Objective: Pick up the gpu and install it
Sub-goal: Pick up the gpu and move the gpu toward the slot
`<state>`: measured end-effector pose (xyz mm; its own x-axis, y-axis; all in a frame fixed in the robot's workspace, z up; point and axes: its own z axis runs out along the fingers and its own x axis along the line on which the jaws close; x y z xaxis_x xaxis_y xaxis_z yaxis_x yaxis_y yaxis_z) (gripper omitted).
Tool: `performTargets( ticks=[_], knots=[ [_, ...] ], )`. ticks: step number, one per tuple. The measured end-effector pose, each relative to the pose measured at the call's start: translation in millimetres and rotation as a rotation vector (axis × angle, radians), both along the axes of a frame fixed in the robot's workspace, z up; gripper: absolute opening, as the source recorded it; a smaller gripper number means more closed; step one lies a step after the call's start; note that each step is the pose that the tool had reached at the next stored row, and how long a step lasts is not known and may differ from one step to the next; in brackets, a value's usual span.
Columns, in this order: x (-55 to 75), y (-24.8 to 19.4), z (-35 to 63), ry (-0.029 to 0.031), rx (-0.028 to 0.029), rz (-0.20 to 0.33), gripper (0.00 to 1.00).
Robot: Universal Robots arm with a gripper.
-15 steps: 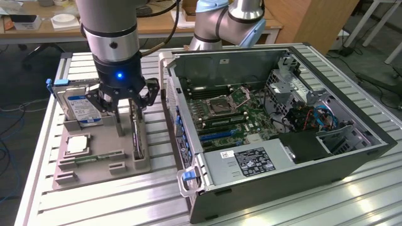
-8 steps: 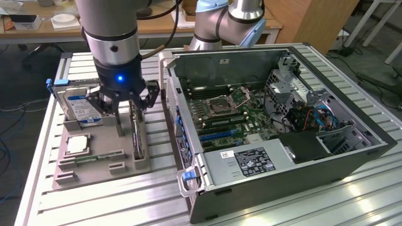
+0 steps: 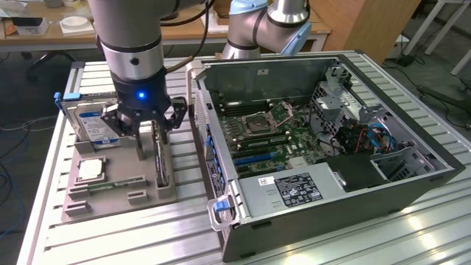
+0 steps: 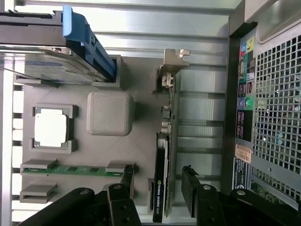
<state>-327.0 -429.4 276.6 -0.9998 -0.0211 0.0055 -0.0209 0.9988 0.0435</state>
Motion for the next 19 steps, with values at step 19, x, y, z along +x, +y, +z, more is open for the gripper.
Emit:
performTargets(
  ticks=[19],
  knots=[
    [0.3, 0.5, -21.4, -0.0011, -0.0178, 0.0, 0.53]
  ],
)
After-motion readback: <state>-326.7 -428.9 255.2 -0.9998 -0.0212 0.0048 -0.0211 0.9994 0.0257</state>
